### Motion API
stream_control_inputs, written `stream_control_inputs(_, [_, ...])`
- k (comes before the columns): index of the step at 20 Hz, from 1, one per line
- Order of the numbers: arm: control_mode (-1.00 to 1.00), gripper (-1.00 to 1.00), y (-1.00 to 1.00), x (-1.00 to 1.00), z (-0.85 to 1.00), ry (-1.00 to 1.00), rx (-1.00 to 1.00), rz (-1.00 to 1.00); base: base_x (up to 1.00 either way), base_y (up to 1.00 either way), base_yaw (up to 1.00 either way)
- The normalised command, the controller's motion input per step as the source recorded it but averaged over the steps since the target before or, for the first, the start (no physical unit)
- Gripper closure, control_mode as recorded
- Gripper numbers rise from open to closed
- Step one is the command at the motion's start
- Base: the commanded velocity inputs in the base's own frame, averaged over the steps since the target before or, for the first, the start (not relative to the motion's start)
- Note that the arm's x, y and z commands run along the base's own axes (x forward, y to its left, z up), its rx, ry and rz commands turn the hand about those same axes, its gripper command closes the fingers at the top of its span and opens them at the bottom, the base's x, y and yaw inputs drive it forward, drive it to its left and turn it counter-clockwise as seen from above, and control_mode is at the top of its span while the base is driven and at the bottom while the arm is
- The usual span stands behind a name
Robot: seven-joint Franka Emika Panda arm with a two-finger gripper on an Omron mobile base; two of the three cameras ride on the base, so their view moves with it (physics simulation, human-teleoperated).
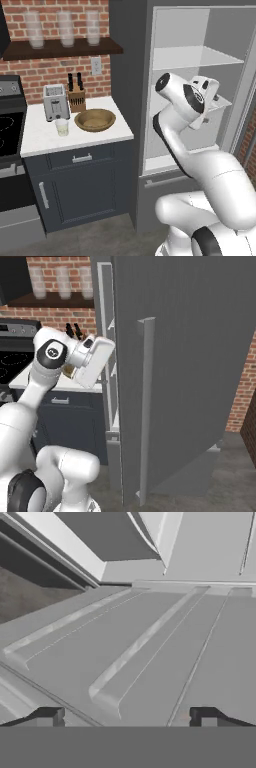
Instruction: Grab a lemon wedge from the fridge and one ice cube from the ice bowl, and put them in the glass of lemonade.
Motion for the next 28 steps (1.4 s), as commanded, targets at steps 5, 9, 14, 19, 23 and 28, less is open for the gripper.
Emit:
stream_control_inputs(5, [-1.00, -1.00, -1.00, -0.08, -0.40, 0.07, 0.00, -0.05, 0.00, 0.00, 0.00])
stream_control_inputs(9, [-1.00, -1.00, -1.00, -0.65, -0.33, 0.02, 0.00, -0.13, 0.00, 0.00, 0.00])
stream_control_inputs(14, [-1.00, -1.00, -1.00, -0.81, -0.32, 0.00, 0.00, -0.16, 0.00, 0.00, 0.00])
stream_control_inputs(19, [-1.00, -1.00, -1.00, -0.65, -0.19, 0.00, 0.00, -0.11, 0.00, 0.00, 0.00])
stream_control_inputs(23, [-1.00, -1.00, -0.53, -0.31, 0.07, -0.06, 0.00, -0.01, 0.00, 0.00, 0.00])
stream_control_inputs(28, [-1.00, -1.00, 0.57, -0.16, 0.18, -0.17, 0.03, 0.00, 0.00, 0.00, 0.00])
